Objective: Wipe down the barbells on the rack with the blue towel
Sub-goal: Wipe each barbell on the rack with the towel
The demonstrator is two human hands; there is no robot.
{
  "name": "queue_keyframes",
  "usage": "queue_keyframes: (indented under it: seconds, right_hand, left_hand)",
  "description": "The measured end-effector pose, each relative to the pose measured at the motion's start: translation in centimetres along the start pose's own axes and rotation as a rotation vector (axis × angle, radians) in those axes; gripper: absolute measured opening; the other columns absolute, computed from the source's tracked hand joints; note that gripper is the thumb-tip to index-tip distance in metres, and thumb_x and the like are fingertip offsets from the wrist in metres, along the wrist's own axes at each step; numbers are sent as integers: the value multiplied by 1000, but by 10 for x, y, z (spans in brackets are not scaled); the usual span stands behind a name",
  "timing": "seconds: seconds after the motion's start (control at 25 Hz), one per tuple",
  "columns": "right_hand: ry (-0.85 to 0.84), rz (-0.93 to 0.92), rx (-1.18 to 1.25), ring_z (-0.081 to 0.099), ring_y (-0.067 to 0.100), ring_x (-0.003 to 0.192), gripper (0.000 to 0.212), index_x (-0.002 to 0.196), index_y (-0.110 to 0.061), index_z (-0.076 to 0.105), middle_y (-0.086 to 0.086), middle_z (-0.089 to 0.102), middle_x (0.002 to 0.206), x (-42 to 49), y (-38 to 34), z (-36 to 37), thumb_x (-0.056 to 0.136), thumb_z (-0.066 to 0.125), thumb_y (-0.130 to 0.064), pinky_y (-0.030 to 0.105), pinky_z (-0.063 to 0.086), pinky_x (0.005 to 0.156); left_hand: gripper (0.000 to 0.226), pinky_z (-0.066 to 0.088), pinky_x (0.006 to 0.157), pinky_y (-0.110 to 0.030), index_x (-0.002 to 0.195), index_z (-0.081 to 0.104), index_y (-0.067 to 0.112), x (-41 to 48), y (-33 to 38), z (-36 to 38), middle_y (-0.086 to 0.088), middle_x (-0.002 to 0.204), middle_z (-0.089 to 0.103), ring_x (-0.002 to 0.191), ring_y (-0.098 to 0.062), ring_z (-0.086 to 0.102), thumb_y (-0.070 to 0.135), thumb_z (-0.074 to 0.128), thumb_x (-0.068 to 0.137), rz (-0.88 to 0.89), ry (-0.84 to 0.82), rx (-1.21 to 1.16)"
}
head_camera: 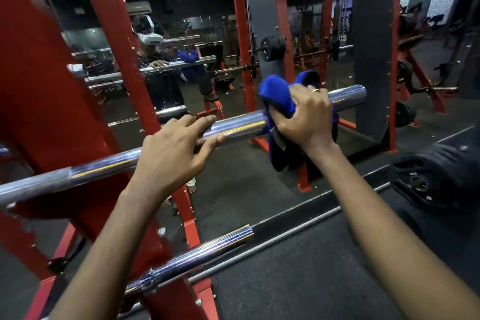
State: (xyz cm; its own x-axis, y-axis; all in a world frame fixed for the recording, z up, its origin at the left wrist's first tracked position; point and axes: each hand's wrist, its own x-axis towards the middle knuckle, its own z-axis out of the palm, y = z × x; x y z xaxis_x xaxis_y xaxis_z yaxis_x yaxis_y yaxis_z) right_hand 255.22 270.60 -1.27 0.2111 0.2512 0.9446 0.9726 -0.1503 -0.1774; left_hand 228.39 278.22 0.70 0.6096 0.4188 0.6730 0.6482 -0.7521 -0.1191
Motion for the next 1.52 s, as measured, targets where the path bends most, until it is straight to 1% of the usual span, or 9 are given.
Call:
queue_keyframes:
  seconds: [0.2, 0.36, 0.6, 0.68, 0.8, 0.96, 1.12, 1.4, 1.52]
  right_hand:
    - [276, 515, 243, 58, 33, 116, 44, 118, -5, 64, 11, 65, 121, -26, -2, 16, 87, 62, -36, 43, 38, 105]
    - [555, 1017, 725, 29, 27, 151, 74, 155, 2, 33, 18, 29, 162, -18, -59, 21, 96, 63, -32, 16, 19, 121]
    - [521, 1566, 1541, 63, 19, 116, 55, 136, -20, 57, 0, 64, 131, -21, -75, 22, 98, 55, -59, 34, 50, 102]
    - [394, 1535, 1663, 62, 20, 117, 53, 132, -21, 59, 1, 64, 130, -32, -80, 23, 101, 44, -61, 34, 49, 102]
    - [416, 1390, 1288, 65, 20, 119, 56, 137, -12, 53, 9, 64, 134, -42, -79, 23, 98, 58, -52, 40, 48, 110]
    - [303, 737, 571, 47, 31, 139, 75, 147, 2, 45, 19, 48, 150, -57, -84, 12, 84, 63, -35, 34, 31, 122]
    - [-58, 265, 154, 61, 32, 115, 62, 127, -8, 63, 6, 66, 128, -40, -48, -9, 75, 59, -42, 50, 39, 104]
    - [-354, 473, -195, 65, 45, 90, 49, 74, -17, 57, 23, 71, 86, 41, 27, -31, 86, 48, -63, 44, 42, 84]
    - [-471, 169, -148, 65, 42, 81, 40, 62, -24, 47, 14, 69, 73, 38, -5, -31, 85, 56, -56, 39, 34, 71]
  left_hand:
    - [61, 39, 56, -28, 134, 58, 41, -5, 2, 1, 9, 110, 63, 100, -19, 63, 78, 40, 89, -21, 35, 33]
    - [61, 33, 56, -27, 132, 60, 41, -3, 5, -3, 10, 109, 65, 98, -18, 64, 79, 40, 89, -35, 31, 11]
    - [62, 24, 53, -24, 131, 61, 41, -1, 5, -4, 10, 107, 65, 96, -17, 64, 80, 40, 89, -26, 46, -1]
    - [61, 25, 52, -24, 131, 61, 41, -2, 6, -4, 10, 105, 65, 96, -17, 64, 79, 41, 89, -27, 47, -6]
    - [59, 22, 52, -23, 131, 62, 40, -3, 7, -4, 10, 104, 65, 96, -17, 62, 77, 43, 90, -27, 52, -8]
    - [58, 20, 51, -23, 131, 63, 38, -3, 8, -4, 9, 104, 65, 93, -18, 63, 74, 44, 90, -23, 37, -1]
    - [58, 34, 53, -27, 131, 63, 35, -2, 9, -1, 7, 103, 66, 94, -22, 63, 71, 46, 90, -41, 35, -25]
    - [56, 48, 68, -40, 137, 57, 27, 0, 12, -4, -1, 106, 64, 95, -32, 59, 65, 44, 97, -40, -58, -68]
    - [56, 49, 66, -40, 134, 57, 28, 0, 11, -3, -1, 106, 64, 93, -32, 60, 66, 41, 96, -32, -59, -44]
